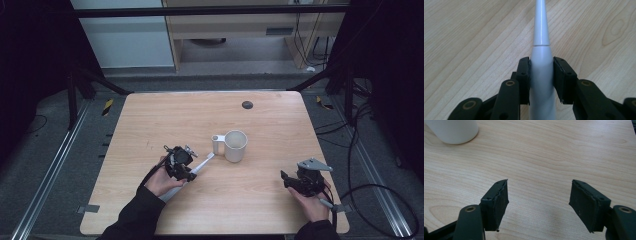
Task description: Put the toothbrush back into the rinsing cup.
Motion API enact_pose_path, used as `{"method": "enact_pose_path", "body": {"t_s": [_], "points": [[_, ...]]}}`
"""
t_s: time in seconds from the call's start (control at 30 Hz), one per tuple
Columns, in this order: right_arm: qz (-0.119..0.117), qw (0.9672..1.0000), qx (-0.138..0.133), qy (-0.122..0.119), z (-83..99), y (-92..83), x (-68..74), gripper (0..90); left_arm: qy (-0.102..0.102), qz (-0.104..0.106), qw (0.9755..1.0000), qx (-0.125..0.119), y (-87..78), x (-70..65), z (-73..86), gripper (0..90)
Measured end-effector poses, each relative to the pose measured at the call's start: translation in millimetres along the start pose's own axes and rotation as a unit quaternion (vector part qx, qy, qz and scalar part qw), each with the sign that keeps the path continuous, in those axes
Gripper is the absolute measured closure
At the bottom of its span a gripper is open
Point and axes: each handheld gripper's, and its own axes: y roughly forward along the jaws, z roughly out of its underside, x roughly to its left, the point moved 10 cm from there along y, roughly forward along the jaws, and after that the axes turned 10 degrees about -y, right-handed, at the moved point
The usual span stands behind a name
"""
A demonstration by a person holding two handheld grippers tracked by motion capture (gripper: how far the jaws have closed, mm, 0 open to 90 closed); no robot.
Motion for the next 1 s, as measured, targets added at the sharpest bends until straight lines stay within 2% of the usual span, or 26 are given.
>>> {"method": "enact_pose_path", "body": {"t_s": [0.23, 0.5, 0.77, 1.0], "points": [[0.0, 1.0, 0.0, 0.0, 0.2, 0.1, 0.2, 31.2, 0.0, -0.001, 0.9997, -0.025, -17.3, 0.2, -0.2, 67.1], [0.0, 1.0, 0.001, -0.001, 0.5, 0.3, 0.5, 31.2, -0.004, -0.003, 0.9977, -0.068, -40.1, 2.9, -6.6, 67.2], [-0.001, 1.0, 0.001, 0.0, 0.7, 0.2, 0.5, 31.2, -0.009, -0.003, 0.9931, -0.117, -63.3, 3.2, -15.2, 67.3], [0.0, 1.0, 0.001, 0.002, 0.7, -0.1, 0.3, 31.2, -0.016, -0.01, 0.9861, -0.165, -79.1, 6.3, -22.8, 67.2]]}}
